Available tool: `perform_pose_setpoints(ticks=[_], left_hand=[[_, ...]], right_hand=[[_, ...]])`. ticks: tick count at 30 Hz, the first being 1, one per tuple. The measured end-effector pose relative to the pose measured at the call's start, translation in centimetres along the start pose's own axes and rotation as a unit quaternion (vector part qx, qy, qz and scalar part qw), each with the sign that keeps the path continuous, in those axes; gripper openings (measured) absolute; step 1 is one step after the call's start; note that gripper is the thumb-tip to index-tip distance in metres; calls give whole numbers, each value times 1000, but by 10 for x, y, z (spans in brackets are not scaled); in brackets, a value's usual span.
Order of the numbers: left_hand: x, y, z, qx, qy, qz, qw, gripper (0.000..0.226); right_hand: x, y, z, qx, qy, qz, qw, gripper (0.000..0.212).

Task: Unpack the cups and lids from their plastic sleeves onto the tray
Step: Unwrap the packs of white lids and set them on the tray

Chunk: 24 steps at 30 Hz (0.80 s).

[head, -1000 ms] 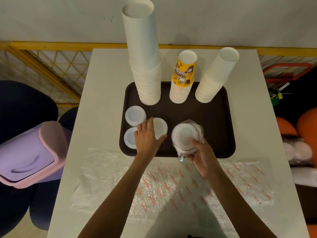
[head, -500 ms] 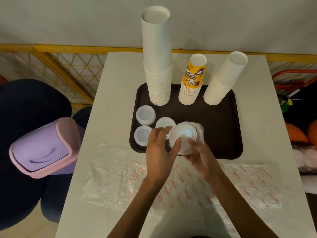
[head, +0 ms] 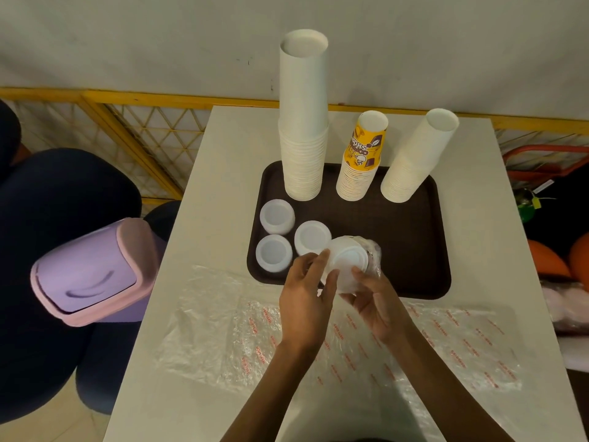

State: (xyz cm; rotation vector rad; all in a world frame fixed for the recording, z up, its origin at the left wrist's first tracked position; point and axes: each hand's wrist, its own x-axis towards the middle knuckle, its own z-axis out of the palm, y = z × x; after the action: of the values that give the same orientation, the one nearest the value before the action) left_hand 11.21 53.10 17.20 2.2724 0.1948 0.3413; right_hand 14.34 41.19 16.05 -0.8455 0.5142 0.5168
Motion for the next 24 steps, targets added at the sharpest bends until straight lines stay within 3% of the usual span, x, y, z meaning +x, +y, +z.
perform_pose_setpoints(ticks=[6, 14, 17, 21, 24], left_hand=[[-2, 4, 3, 18, 21, -17, 999, 35], [2, 5, 2, -47, 0, -119, 992, 26], [5, 4, 0, -84, -1, -149, 985, 26], [7, 2, -2, -90, -1, -161, 983, 27], [10, -1, -3, -95, 7, -156, 983, 29]], right_hand=[[-1, 1, -3, -12, -3, -2, 1000, 65], [2, 1, -4, -21, -7, 2, 1000, 56], [4, 1, -5, -36, -14, 9, 999, 64], [8, 6, -6, -46, -16, 15, 999, 101], [9, 6, -6, -45, -21, 12, 999, 94]])
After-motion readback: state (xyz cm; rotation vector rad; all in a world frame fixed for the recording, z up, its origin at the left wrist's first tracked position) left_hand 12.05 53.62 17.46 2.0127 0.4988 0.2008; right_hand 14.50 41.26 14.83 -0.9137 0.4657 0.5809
